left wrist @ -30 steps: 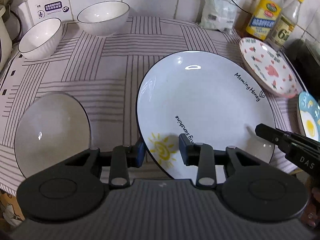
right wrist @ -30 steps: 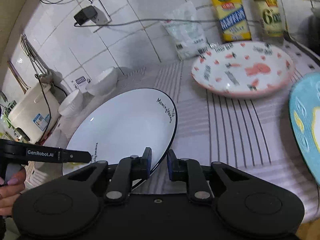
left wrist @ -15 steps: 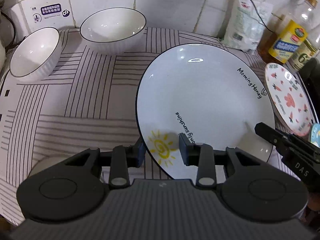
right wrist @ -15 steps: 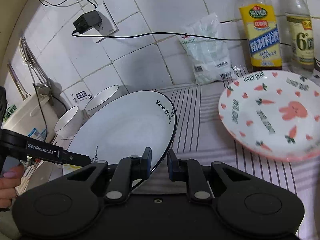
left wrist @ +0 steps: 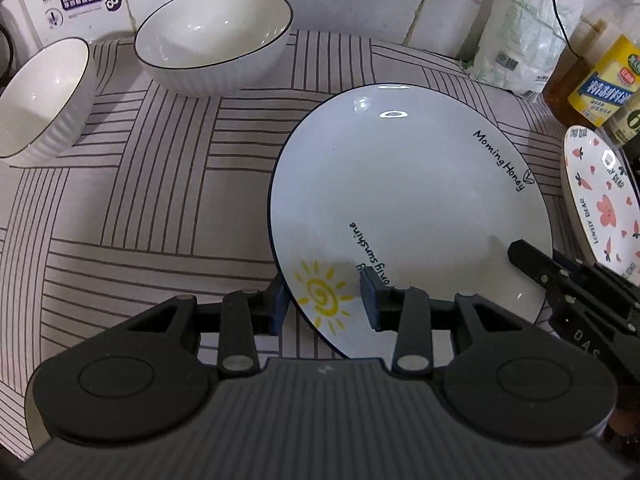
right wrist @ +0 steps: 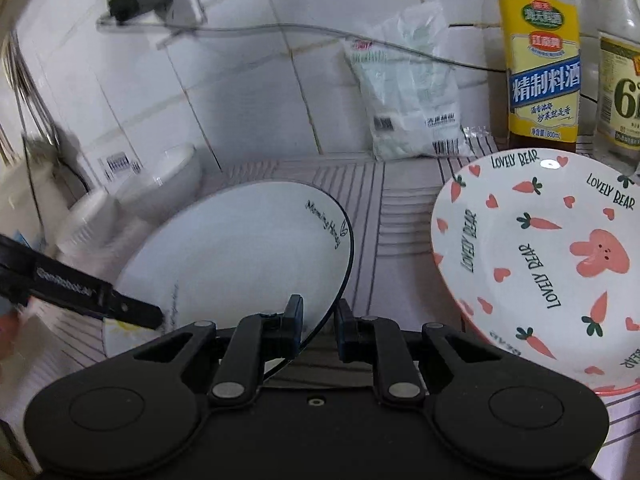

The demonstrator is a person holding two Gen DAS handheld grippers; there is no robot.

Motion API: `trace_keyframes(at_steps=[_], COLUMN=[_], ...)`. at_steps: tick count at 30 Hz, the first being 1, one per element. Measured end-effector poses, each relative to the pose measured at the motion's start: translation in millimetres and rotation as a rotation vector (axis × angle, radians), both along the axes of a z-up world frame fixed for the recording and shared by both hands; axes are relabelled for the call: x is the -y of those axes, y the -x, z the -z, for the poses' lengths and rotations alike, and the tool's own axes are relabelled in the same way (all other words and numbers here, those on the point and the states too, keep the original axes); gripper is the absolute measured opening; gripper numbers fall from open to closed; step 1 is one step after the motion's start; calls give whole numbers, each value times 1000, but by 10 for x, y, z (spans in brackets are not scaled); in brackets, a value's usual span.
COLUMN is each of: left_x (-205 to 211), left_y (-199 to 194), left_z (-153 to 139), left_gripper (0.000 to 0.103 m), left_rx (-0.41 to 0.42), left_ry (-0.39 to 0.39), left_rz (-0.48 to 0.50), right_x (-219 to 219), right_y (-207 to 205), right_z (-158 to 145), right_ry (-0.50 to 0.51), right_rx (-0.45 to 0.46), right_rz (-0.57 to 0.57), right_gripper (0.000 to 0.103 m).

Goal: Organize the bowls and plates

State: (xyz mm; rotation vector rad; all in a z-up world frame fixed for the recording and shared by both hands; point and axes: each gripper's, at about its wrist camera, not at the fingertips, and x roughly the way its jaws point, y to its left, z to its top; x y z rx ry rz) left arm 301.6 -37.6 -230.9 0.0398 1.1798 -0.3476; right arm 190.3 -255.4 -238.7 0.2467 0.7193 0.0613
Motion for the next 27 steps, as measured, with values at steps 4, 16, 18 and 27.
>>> trace_keyframes(at_steps=[4, 16, 18, 27], left_x=[11, 99, 94, 205], left_y=[-16, 444, 569, 1023], left_z=[-7, -185, -290, -809], left_gripper=[38, 43, 45, 62], left_rx=[-12, 7, 33, 128], left_ry=[-7, -36, -48, -63], left_rz=[-5, 35, 47, 118], right_x=[-18, -252, -261, -41], right_y=[-19, 317, 446, 1112], right_z=[-14, -191, -277, -784], right_ry=[-2, -4, 4, 145], right_rx=[-28, -69, -59, 14], right_rz=[27, -3, -5, 46], right_gripper=[22, 37, 39, 59])
